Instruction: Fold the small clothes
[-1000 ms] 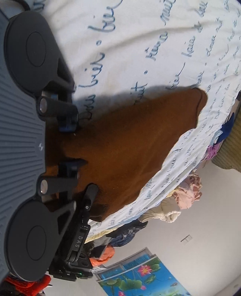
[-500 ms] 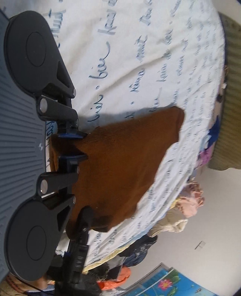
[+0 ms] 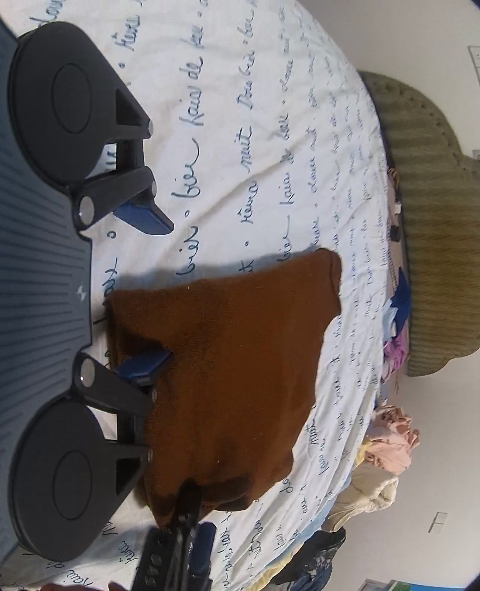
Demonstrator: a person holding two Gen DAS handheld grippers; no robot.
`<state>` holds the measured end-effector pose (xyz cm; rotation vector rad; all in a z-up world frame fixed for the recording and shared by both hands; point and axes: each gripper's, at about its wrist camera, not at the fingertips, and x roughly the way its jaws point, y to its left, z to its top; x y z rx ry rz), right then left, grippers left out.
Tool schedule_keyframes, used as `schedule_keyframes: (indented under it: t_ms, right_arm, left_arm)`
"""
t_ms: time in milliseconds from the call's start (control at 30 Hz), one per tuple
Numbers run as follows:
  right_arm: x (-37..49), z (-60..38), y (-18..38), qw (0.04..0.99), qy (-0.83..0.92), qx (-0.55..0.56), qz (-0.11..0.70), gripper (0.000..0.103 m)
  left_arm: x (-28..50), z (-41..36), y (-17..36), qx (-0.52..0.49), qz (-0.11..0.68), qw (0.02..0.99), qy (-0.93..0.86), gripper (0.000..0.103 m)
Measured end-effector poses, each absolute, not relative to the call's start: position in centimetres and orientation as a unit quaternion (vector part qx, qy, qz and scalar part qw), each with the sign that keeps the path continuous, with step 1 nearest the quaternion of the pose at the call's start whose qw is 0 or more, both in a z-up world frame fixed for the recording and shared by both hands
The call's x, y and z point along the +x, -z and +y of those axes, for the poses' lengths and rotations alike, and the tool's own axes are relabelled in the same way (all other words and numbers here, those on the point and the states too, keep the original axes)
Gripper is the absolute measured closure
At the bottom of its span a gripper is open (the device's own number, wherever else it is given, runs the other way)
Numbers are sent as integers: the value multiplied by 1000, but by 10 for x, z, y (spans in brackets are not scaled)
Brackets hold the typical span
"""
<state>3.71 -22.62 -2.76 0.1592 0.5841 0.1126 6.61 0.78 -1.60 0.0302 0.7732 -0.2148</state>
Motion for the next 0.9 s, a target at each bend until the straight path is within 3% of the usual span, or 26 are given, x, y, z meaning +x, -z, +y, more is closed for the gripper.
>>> schedule_keyframes:
  t_ms: [533, 667, 833, 900]
  right_arm:
    - [9, -229, 31, 950, -60, 91, 294, 37]
    - [0, -224, 25, 955, -58, 71, 282, 24]
    - [-3, -222, 30, 951, -58, 79, 294, 21]
    - [-7, -221, 30, 951, -58, 80, 294, 13]
  left_arm:
    - [26, -20, 27, 50, 370, 923, 91, 35]
    - [26, -20, 27, 47, 371, 924, 82, 35]
    - [21, -19, 28, 43, 374, 924, 70, 35]
    - [19, -18, 28, 43, 371, 925, 63, 32]
